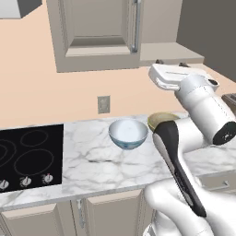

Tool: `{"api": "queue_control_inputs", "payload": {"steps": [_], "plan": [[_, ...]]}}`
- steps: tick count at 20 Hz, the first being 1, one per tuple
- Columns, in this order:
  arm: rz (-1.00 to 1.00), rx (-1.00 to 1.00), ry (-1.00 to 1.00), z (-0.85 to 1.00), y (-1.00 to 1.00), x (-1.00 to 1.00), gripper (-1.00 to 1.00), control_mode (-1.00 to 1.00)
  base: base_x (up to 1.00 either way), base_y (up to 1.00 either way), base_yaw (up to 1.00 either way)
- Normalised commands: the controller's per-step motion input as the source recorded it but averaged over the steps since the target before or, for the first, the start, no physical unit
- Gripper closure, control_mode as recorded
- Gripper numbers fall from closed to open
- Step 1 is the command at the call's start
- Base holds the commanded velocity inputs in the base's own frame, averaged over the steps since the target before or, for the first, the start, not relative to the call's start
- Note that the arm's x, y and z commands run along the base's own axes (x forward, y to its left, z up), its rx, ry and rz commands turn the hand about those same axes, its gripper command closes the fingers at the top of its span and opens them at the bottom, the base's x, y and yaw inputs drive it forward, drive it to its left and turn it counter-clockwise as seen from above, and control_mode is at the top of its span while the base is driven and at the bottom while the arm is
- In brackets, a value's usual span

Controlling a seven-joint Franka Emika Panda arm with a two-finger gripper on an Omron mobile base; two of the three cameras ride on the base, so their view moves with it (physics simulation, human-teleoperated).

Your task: Open the cabinet. Pick the bowls from the counter and place them in the cabinet. Then close the cabinet.

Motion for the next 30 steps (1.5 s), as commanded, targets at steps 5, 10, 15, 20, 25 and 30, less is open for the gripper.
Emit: {"api": "queue_control_inputs", "payload": {"steps": [5,10,15,20,25,30], "plan": [[0.01,0.00,0.09,0.03,0.00,0.90,-1.00,-1.00,0.00,0.00,0.00],[-0.12,-0.08,0.15,0.15,0.30,0.72,-1.00,-1.00,0.00,0.00,0.00],[-0.16,-0.11,0.12,0.25,0.42,0.62,-1.00,-1.00,0.00,0.00,0.00],[-0.12,-0.06,0.17,0.35,0.26,0.57,-1.00,-1.00,0.00,0.00,0.00],[-0.05,0.00,0.15,0.07,0.02,0.91,-1.00,-1.00,0.00,0.00,0.00],[0.00,0.00,0.12,0.00,-0.19,1.00,-1.00,-1.00,0.00,0.00,0.00]]}}
